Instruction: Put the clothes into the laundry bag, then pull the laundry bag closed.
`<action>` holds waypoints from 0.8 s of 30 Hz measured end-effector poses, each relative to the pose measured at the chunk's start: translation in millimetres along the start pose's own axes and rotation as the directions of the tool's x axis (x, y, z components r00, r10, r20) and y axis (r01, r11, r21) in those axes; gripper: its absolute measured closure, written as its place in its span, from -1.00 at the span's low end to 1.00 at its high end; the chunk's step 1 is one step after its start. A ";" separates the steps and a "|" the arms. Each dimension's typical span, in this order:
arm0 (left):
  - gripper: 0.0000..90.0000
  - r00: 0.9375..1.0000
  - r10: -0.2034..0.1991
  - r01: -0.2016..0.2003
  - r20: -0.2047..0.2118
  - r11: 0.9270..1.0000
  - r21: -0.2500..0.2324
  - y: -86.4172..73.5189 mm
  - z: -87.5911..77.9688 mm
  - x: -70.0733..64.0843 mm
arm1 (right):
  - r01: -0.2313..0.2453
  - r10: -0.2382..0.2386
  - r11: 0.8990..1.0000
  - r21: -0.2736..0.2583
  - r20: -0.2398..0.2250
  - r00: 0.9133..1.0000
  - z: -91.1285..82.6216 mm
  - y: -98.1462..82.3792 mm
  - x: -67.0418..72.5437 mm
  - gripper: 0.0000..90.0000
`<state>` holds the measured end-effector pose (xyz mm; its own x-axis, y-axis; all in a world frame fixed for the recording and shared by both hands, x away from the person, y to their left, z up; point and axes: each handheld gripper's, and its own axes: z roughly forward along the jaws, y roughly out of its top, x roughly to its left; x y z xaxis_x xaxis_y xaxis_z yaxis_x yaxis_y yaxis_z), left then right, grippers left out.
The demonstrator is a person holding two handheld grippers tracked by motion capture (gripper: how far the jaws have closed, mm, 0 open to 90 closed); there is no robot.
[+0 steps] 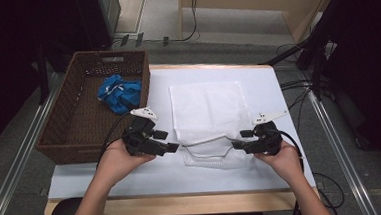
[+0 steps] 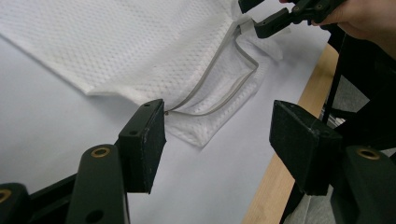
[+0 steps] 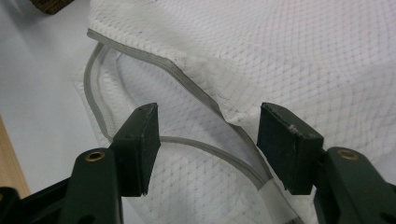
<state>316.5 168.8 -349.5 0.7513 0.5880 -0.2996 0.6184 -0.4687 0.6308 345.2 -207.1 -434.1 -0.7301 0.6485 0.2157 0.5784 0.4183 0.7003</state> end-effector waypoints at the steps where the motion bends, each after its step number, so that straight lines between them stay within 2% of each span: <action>1: -0.17 1.000 -0.002 0.002 -0.005 1.000 0.000 -0.6 -1.8 0.8 | 0.006 -0.006 1.000 -0.001 -0.008 1.000 0.9 0.9 0.2 -0.11; 14: -0.17 0.998 -0.042 0.040 -0.037 0.999 -0.034 -4.2 -26.5 13.9 | 0.016 -0.016 1.000 -0.006 -0.040 0.999 7.4 8.0 2.0 -0.12; 24: -0.17 0.997 -0.048 0.045 -0.057 0.997 -0.055 -1.0 -39.6 23.2 | 0.016 -0.016 1.000 -0.005 -0.043 0.999 9.2 9.9 2.8 -0.12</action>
<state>324.2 209.0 -328.8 0.7061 0.6468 -0.2883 0.6381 -0.4046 0.6551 352.2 -195.4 -432.8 -0.7542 0.6136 0.2338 0.5650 0.4250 0.7072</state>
